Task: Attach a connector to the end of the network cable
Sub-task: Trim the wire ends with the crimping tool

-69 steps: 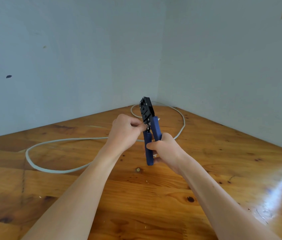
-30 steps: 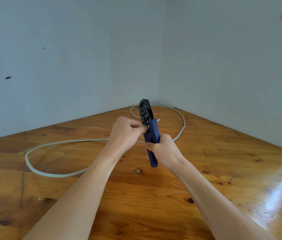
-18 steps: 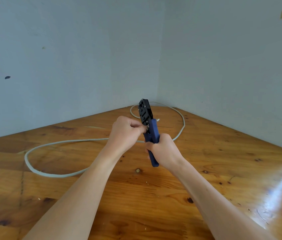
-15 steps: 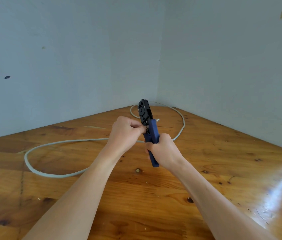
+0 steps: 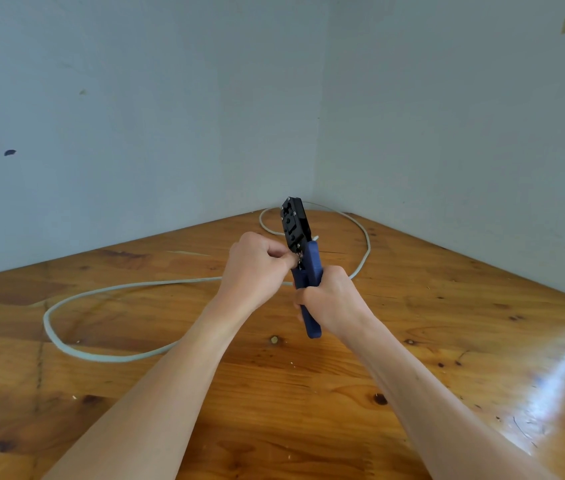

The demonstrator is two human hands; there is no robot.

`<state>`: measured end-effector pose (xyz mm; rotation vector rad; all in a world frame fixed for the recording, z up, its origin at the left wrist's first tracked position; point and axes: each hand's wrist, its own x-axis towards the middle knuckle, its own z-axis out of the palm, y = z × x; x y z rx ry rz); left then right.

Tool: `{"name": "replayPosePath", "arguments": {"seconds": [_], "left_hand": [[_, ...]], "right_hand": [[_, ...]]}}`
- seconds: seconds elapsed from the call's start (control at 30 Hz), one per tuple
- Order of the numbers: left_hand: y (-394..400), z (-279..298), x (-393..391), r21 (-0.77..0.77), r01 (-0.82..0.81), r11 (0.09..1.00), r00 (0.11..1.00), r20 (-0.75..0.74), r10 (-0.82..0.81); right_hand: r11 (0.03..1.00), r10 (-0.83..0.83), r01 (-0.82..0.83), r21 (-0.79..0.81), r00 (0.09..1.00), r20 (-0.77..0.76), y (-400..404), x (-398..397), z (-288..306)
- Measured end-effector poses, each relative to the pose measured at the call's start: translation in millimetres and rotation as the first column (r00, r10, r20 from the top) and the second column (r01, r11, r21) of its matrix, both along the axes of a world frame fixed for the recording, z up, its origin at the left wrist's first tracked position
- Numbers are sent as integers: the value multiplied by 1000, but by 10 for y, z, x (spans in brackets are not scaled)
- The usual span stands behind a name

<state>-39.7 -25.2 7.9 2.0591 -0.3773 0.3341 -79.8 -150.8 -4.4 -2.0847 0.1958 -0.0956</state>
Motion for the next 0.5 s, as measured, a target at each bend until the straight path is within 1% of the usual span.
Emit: {"name": "replayPosePath", "arguments": {"seconds": [0.23, 0.5], "left_hand": [[-5, 29, -35, -19, -19, 1000, 1000, -23, 19], [-28, 25, -62, -4, -45, 999, 998, -47, 44]], "right_hand": [[998, -40, 40, -44, 999, 5, 30, -8, 5], [991, -83, 82, -107, 997, -7, 61, -17, -5]]}}
